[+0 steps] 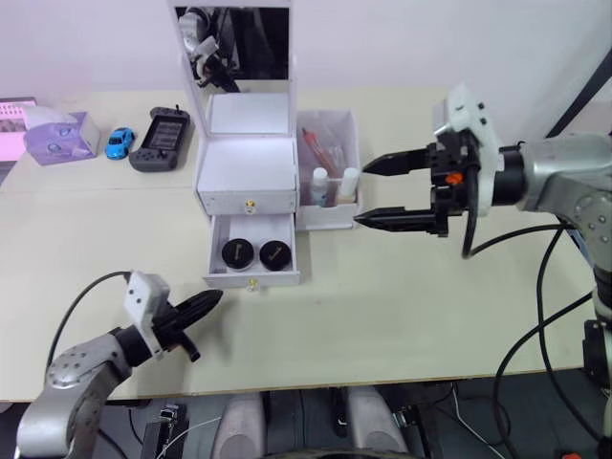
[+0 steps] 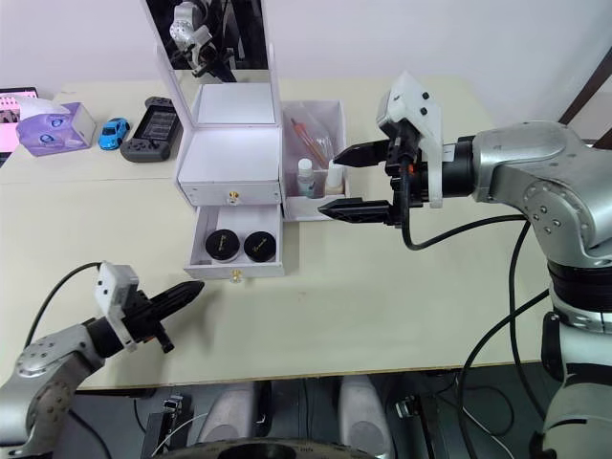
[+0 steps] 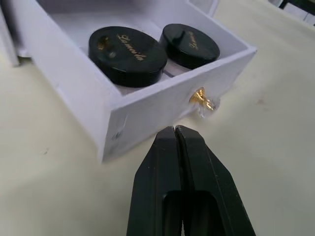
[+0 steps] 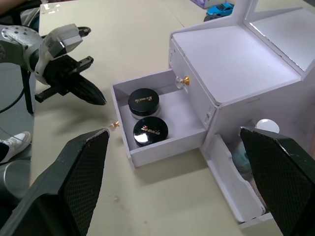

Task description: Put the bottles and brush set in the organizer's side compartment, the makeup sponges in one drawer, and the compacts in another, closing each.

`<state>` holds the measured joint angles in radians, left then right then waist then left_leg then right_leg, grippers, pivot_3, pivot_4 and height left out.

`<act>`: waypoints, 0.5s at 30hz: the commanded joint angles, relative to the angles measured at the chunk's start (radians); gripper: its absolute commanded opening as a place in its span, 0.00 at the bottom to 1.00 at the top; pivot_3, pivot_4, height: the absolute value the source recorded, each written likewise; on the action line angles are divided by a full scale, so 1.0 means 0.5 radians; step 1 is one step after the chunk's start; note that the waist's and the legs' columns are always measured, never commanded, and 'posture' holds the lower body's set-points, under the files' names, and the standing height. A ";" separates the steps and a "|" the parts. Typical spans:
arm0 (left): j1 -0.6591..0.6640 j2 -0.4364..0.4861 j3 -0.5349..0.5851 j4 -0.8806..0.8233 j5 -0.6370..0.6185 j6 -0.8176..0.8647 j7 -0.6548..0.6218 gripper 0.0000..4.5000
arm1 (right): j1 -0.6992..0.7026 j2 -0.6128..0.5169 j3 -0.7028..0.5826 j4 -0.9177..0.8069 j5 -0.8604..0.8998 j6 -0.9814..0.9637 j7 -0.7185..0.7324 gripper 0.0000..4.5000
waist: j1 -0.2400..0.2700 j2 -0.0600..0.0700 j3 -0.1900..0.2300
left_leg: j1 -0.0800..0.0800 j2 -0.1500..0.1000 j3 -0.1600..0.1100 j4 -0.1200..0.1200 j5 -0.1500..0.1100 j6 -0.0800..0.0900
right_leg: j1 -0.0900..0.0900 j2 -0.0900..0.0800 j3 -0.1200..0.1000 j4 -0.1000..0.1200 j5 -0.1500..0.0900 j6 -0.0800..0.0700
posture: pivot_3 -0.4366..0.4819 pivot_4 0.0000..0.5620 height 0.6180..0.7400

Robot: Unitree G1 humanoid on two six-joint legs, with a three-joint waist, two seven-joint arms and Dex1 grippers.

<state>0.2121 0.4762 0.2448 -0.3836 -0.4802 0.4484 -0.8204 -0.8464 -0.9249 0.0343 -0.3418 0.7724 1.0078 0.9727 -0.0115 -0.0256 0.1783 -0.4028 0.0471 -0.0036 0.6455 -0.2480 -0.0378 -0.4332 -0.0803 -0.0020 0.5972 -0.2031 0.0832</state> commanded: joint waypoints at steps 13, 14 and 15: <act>-0.499 -0.159 -0.179 0.259 0.144 -0.128 0.364 0.01 | 0.062 -0.073 -0.189 -0.158 0.027 0.050 -0.087 1.00 | 0.003 -0.001 -0.001 | 0.000 0.001 -0.008 0.003 -0.002 0.004 | 0.002 0.006 -0.002 0.005 0.000 0.001 | 0.48 0.27 1.00; -0.518 -0.169 -0.194 0.277 0.172 -0.143 0.388 0.01 | 0.070 -0.077 -0.202 -0.173 0.033 0.059 -0.096 1.00 | 0.003 -0.001 -0.001 | 0.000 0.001 -0.008 0.003 -0.002 0.004 | 0.002 0.007 -0.002 0.005 0.001 0.001 | 0.48 0.27 1.00; -0.534 -0.176 -0.203 0.298 0.192 -0.156 0.408 0.01 | 0.079 -0.079 -0.214 -0.186 0.040 0.069 -0.105 1.00 | 0.007 -0.001 -0.001 | 0.000 0.001 -0.008 0.003 -0.002 0.004 | 0.002 0.007 -0.002 0.005 0.001 0.001 | 0.48 0.27 1.00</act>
<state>-0.0403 0.3902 0.1487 -0.2322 -0.4005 0.4012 -0.6355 -0.8013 -0.9487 -0.0258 -0.4036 0.7746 1.0405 0.9285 -0.0079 -0.0261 0.1780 -0.4028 0.0476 -0.0081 0.6466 -0.2488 -0.0355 -0.4321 -0.0769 -0.0029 0.5999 -0.2026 0.0839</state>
